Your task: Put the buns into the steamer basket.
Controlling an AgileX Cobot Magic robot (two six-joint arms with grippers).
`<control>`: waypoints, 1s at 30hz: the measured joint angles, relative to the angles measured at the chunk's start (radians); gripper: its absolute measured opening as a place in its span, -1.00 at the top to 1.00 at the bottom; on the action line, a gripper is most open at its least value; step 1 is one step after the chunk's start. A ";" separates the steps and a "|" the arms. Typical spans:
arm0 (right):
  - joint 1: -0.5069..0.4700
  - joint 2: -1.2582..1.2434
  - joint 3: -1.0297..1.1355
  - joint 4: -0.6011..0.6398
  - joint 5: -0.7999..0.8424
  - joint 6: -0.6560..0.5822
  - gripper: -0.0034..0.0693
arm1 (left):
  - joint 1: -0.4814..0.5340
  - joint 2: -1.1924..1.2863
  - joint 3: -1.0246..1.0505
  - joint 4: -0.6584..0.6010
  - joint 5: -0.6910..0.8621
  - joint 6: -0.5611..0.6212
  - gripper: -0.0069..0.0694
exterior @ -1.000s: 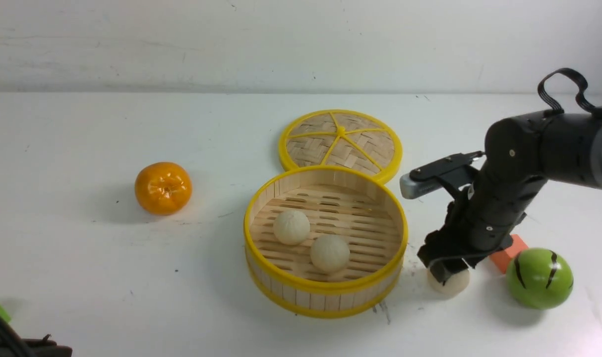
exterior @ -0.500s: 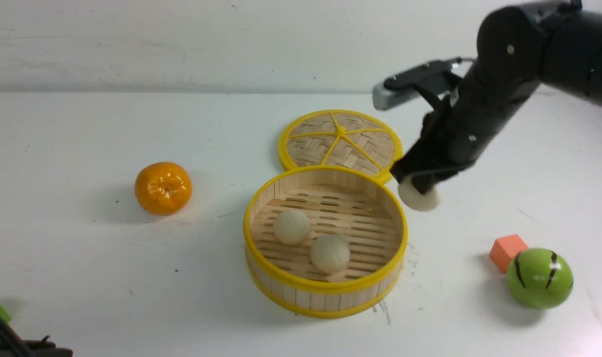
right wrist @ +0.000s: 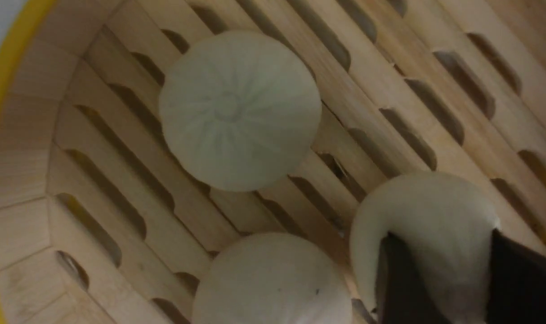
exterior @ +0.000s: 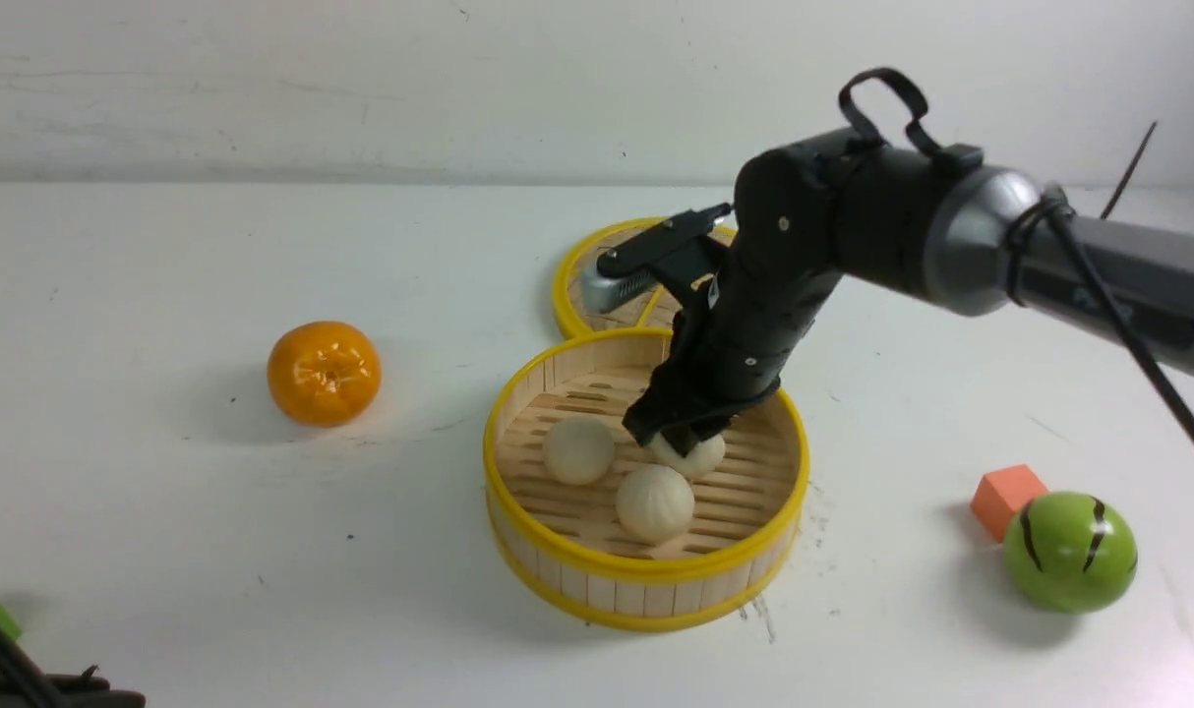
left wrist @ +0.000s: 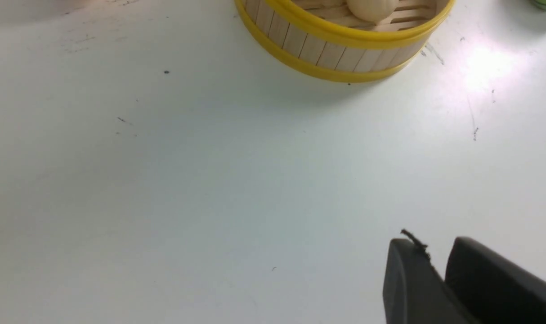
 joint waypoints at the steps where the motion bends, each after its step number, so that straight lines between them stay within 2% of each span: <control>1: 0.000 0.003 -0.002 0.000 0.000 0.000 -0.10 | 0.000 0.000 0.000 0.000 0.000 0.000 0.50; 4: 0.000 -0.002 -0.025 0.000 0.021 0.000 -0.42 | 0.000 0.000 0.000 0.000 0.000 0.000 0.49; 7: 0.000 -0.025 -0.087 0.000 0.112 0.000 -0.63 | 0.000 0.000 0.000 0.000 0.000 0.000 0.48; 11: 0.000 -0.103 -0.154 0.000 0.232 0.000 -0.66 | 0.000 0.000 0.000 0.000 0.000 0.000 0.48; 13: 0.000 -0.219 -0.174 0.005 0.309 0.000 -0.53 | 0.000 0.000 0.000 0.000 0.000 0.000 0.47; 17: 0.000 -0.353 -0.174 0.023 0.338 0.000 -0.24 | 0.000 0.000 0.000 0.000 0.001 0.000 0.47; 18: 0.000 -0.423 -0.156 0.048 0.342 -0.004 -0.03 | 0.000 0.000 0.000 0.000 0.001 0.000 0.46; 19: 0.000 -0.432 -0.152 0.052 0.343 -0.007 -0.01 | 0.000 0.000 0.000 0.000 0.001 0.000 0.46; 21: 0.000 -0.545 -0.074 0.097 0.341 -0.027 0.36 | 0.000 0.000 0.000 0.000 0.001 0.000 0.45; 22: 0.000 -0.553 -0.066 0.105 0.339 -0.027 0.42 | 0.000 0.000 0.000 0.000 0.001 0.000 0.45; 23: 0.000 -0.631 0.015 0.137 0.304 -0.032 0.64 | 0.000 0.000 0.000 0.000 0.001 0.000 0.45; 26: 0.001 -0.747 0.153 0.163 0.226 -0.034 0.92 | 0.000 0.000 0.000 0.000 0.001 0.000 0.45; 30: 0.001 -0.936 0.369 0.168 0.102 -0.034 0.96 | 0.000 0.000 0.000 0.000 0.001 0.000 0.45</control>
